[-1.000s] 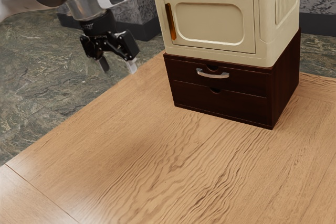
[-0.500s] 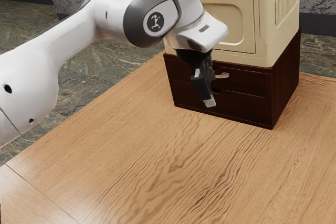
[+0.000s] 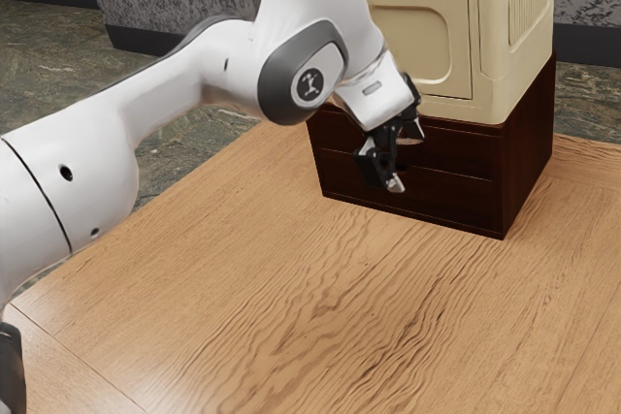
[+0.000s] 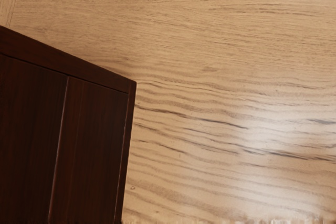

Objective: Pull the drawer handle with one arm to open the drawer

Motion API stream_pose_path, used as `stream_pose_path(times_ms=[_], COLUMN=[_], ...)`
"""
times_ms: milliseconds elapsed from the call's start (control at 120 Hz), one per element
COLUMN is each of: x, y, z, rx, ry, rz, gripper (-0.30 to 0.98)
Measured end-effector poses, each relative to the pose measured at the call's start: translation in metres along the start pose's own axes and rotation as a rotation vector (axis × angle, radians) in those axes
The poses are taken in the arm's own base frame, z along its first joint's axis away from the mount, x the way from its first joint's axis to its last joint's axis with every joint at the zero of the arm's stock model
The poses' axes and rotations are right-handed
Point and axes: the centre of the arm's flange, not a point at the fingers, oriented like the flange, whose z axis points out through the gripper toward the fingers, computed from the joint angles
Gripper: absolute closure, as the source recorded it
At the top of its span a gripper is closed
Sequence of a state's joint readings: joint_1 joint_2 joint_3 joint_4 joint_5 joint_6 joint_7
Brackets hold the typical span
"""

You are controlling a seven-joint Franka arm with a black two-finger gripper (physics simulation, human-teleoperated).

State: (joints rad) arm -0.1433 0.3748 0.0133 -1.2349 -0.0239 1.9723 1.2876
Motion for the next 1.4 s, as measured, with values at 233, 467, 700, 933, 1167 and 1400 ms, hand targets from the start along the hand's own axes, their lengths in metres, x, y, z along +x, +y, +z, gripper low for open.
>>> stream_pose_path(times_ms=[233,467,700,933,1167,1400], x=[-0.021,-0.041,-0.047,-0.055,-0.062,-0.066], y=[-0.012,-0.015,-0.013,-0.018,-0.020,-0.021], z=[0.004,0.007,0.018,0.018,0.024,0.035], rx=[0.048,0.056,0.069,0.100,0.131,0.168], ry=[-0.022,-0.043,-0.044,-0.047,-0.034,-0.021], rz=[0.076,0.130,0.184,0.221,0.233,0.239], gripper=[0.00,0.00,0.00,0.00,0.00,0.00])
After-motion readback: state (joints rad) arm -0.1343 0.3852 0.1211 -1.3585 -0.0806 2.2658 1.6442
